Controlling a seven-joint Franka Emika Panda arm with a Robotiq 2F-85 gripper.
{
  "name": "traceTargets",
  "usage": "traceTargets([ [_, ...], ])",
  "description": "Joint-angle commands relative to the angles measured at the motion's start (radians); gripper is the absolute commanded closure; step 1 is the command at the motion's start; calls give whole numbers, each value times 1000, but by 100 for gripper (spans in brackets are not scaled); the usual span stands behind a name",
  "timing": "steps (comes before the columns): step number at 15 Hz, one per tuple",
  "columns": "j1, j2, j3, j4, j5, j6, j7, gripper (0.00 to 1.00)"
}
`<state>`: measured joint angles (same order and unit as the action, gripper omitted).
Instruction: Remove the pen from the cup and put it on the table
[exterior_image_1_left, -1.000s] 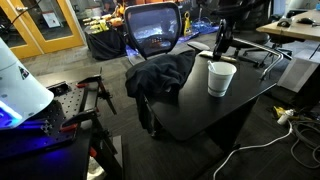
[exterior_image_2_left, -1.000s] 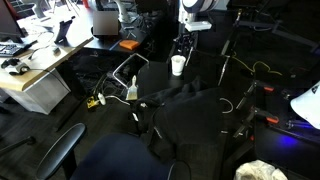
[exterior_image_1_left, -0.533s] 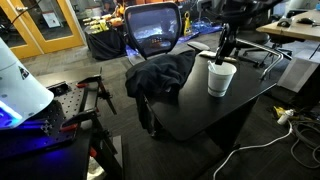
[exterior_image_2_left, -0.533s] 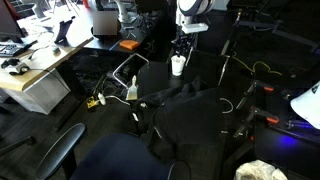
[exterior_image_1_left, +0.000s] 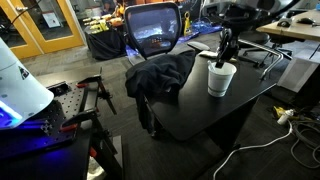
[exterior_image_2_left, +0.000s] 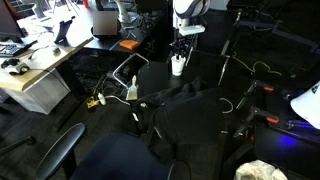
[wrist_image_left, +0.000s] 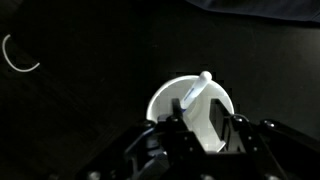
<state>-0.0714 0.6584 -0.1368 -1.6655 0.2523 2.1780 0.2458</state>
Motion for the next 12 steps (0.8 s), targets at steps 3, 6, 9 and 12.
traceTargets([
  [3, -27, 62, 18, 92, -8, -85, 28, 62],
  [6, -33, 90, 20, 121, -6, -110, 25, 63],
  [9, -37, 115, 23, 150, -4, -135, 21, 63],
  [12, -41, 139, 27, 178, -3, -154, 14, 63],
])
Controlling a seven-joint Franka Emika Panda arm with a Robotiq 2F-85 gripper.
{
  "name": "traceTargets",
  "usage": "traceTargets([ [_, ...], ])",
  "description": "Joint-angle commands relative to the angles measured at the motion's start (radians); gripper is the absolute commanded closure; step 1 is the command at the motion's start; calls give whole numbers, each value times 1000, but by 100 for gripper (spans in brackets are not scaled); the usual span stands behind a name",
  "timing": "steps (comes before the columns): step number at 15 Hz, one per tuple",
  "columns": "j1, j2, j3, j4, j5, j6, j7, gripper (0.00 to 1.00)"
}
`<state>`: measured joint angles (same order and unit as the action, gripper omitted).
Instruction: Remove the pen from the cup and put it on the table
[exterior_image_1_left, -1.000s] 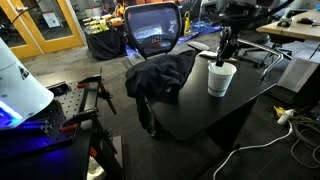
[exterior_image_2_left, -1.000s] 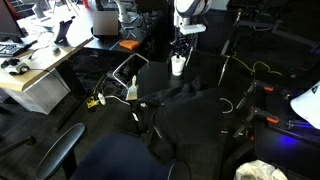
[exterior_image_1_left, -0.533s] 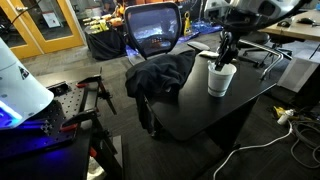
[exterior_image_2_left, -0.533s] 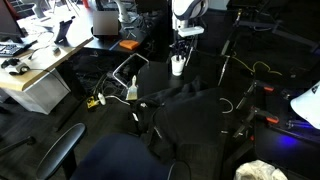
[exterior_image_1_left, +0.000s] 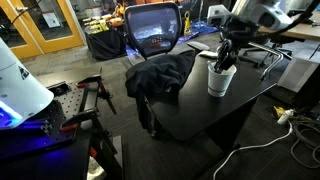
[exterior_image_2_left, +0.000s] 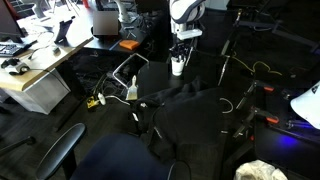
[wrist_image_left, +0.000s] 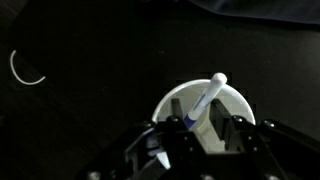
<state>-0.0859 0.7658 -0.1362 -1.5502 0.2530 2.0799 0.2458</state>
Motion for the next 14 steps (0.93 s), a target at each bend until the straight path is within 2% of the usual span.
traceTargets([
  [1, -28, 38, 28, 73, -2, -65, 13, 64],
  [2, -30, 45, 30, 83, -1, -75, 11, 88],
  [4, -33, 55, 35, 100, 0, -90, 12, 92],
  [5, -35, 58, 37, 106, 1, -95, 13, 98],
  [7, -37, 60, 38, 116, 2, -107, 18, 100],
  [8, -36, 56, 37, 116, 1, -112, 21, 97],
  [14, -27, 0, 30, 81, -6, -117, 33, 97],
])
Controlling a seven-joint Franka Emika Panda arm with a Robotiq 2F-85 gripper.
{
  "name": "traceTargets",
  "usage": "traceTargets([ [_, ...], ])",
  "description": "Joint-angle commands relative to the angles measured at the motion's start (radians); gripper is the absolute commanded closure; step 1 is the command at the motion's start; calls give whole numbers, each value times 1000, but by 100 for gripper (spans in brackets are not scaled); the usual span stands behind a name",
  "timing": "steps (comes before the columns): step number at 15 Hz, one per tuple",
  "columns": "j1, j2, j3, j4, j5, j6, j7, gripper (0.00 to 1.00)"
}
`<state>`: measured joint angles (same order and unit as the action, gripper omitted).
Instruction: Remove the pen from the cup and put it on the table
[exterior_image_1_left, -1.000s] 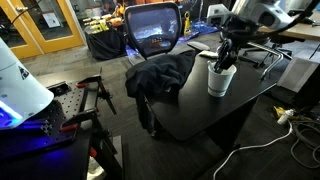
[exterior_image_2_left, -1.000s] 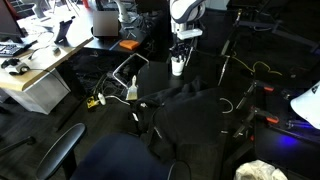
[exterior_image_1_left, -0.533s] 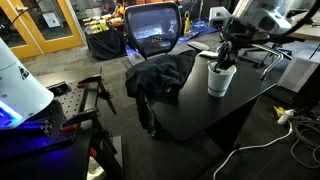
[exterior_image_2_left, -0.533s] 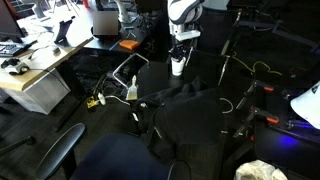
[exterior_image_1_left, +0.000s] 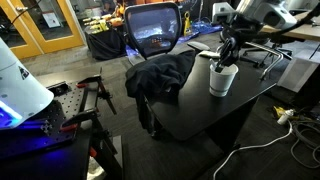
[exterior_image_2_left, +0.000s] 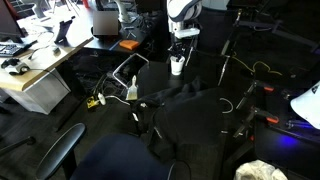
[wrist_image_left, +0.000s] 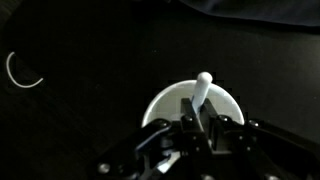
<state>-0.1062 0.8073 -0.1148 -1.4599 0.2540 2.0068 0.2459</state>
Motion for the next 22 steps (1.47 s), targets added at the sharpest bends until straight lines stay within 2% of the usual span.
traceTargets([
  [1, -5, -54, 9, -17, -9, -49, 32, 97],
  [8, 16, -178, 2, -95, -24, -69, 31, 97],
  [16, 67, -380, -2, -278, -108, -18, 49, 97],
  [22, 91, -391, 21, -310, -158, 97, 5, 97],
])
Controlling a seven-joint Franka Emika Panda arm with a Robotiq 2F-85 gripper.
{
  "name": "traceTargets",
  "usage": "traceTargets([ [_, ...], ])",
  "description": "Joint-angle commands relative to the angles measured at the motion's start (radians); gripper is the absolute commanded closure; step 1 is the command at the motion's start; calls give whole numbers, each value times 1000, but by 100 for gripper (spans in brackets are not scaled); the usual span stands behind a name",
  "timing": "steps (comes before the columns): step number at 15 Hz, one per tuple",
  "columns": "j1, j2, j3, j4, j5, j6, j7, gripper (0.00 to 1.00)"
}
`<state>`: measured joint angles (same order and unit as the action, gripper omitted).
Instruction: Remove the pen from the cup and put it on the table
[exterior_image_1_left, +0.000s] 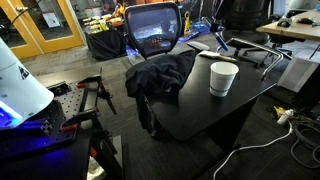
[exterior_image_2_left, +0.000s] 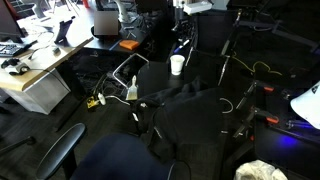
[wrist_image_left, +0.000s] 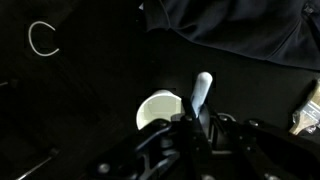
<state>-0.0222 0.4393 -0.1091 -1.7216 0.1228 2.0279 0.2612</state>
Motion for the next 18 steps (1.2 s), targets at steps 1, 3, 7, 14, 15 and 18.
traceTargets([
  [1, 9, -13, 19, -45, -28, 96, -15, 97],
  [3, 10, 6, 34, -43, -28, 147, -36, 97],
  [7, 9, 59, 63, -20, -47, 213, -130, 97],
  [14, 5, 216, 84, 43, -129, 316, -312, 97],
  [15, 9, 236, 81, 49, -149, 355, -325, 97],
  [18, 12, 293, 78, 63, -190, 481, -344, 97],
])
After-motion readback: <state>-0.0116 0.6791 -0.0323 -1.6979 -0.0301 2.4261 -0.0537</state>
